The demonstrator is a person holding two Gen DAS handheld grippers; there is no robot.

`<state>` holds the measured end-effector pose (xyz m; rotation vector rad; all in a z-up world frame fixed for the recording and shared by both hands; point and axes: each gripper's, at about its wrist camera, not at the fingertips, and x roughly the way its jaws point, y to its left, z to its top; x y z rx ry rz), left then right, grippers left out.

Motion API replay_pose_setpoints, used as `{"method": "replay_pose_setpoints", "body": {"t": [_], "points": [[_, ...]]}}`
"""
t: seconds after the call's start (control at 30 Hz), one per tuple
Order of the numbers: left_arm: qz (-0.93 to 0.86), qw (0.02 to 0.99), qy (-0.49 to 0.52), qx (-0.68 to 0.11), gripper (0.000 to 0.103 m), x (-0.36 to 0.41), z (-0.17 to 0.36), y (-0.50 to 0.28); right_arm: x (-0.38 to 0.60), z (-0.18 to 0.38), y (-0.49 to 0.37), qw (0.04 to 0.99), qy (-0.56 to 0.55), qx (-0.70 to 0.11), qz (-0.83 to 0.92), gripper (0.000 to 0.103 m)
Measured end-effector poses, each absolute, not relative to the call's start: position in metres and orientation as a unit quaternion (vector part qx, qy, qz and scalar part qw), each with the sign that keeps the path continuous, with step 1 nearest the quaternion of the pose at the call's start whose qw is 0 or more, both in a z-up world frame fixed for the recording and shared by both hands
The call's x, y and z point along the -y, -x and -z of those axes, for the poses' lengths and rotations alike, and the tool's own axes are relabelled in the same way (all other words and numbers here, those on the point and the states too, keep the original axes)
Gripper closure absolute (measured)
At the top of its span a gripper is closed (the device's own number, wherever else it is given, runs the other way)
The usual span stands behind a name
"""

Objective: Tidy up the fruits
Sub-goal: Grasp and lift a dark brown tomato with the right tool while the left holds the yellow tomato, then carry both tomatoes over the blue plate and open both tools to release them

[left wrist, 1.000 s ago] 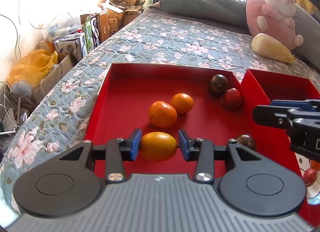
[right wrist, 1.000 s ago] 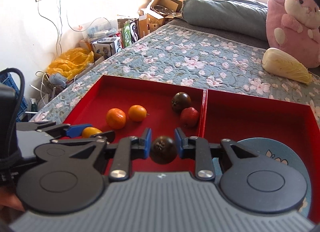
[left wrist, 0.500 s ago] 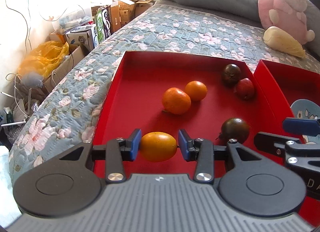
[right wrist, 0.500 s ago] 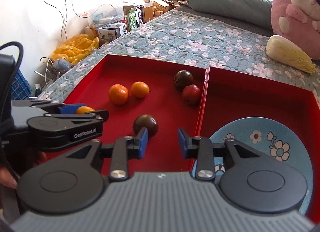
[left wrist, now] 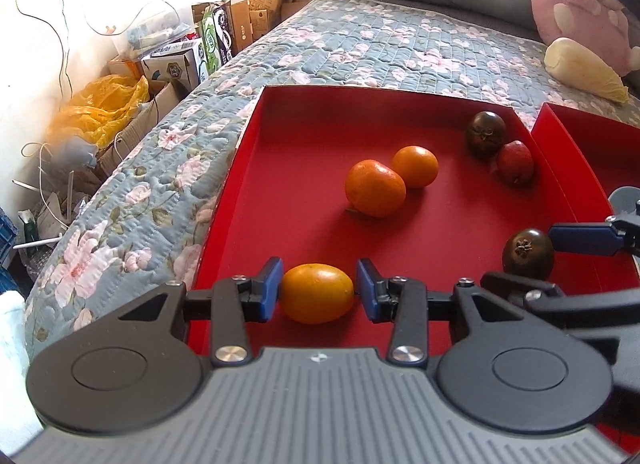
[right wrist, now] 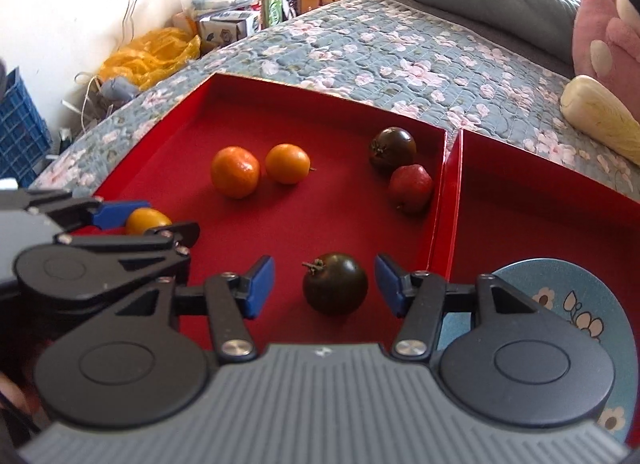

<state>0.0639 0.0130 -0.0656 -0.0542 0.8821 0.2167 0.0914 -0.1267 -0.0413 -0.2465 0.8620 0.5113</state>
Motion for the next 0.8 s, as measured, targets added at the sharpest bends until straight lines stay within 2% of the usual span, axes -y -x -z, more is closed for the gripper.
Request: {"method": "replay_pose_setpoints", "body": {"t": [0.07,0.1,0.2,0.5,0.8], "points": [[-0.103,0.899,0.026,-0.426,0.056,-0.012,0.066,-0.064,0.120,0.047,-0.081,0.864,0.173,-0.398,-0.254,0.046],[-0.101,0.899,0.026,-0.426,0.056,-0.011,0.066,-0.065,0.118,0.050,-0.077,0.863,0.196,-0.389,-0.256,0.053],[-0.096,0.899,0.026,-0.426,0.056,-0.008,0.066,-0.065,0.120,0.053,-0.073,0.870,0.205,-0.373,-0.248,0.063],[-0.067,0.908,0.031,-0.412,0.056,-0.002,0.060,-0.061,0.138,0.040,-0.076,0.885,0.126,-0.371,-0.251,0.064],[-0.056,0.926,0.018,-0.374,0.056,0.007,0.043,-0.047,0.175,0.015,-0.042,0.926,0.054,-0.302,-0.219,0.064]]}}
